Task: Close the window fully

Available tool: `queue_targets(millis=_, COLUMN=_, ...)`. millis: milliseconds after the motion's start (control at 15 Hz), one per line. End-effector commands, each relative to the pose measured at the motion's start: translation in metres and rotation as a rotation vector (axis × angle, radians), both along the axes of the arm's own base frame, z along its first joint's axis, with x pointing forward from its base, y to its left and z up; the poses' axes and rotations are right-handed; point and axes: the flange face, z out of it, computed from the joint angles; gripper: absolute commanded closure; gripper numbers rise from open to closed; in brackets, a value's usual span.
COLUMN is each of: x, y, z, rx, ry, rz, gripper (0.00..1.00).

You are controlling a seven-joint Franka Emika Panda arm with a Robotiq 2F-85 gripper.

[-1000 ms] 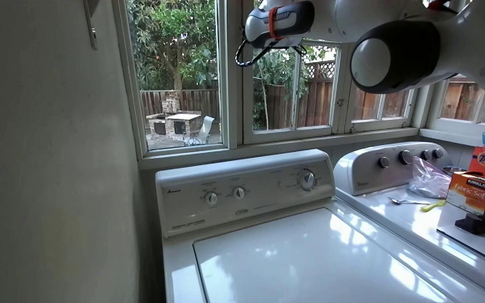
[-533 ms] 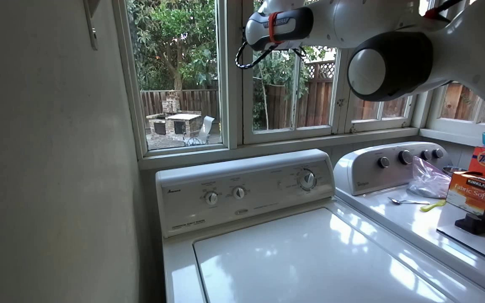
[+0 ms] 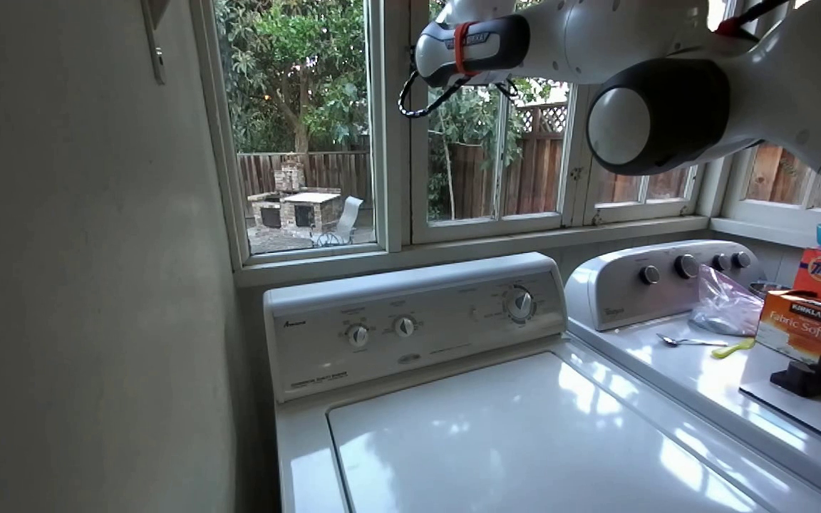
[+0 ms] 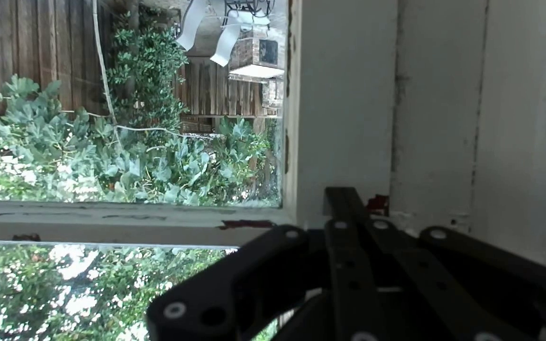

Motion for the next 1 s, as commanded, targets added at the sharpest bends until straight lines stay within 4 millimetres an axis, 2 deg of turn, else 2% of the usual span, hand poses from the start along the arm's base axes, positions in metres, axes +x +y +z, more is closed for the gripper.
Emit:
queue_targets(millis=0, x=0.001, y=0.0, z=-0.002, rx=0.004, ry=-0.01, rz=0.0, gripper=1.0)
queue_targets(millis=933, x=0.01, y=-0.01, z=-0.025, rx=0.074, ry=-0.057, rz=-0.035, gripper=1.0)
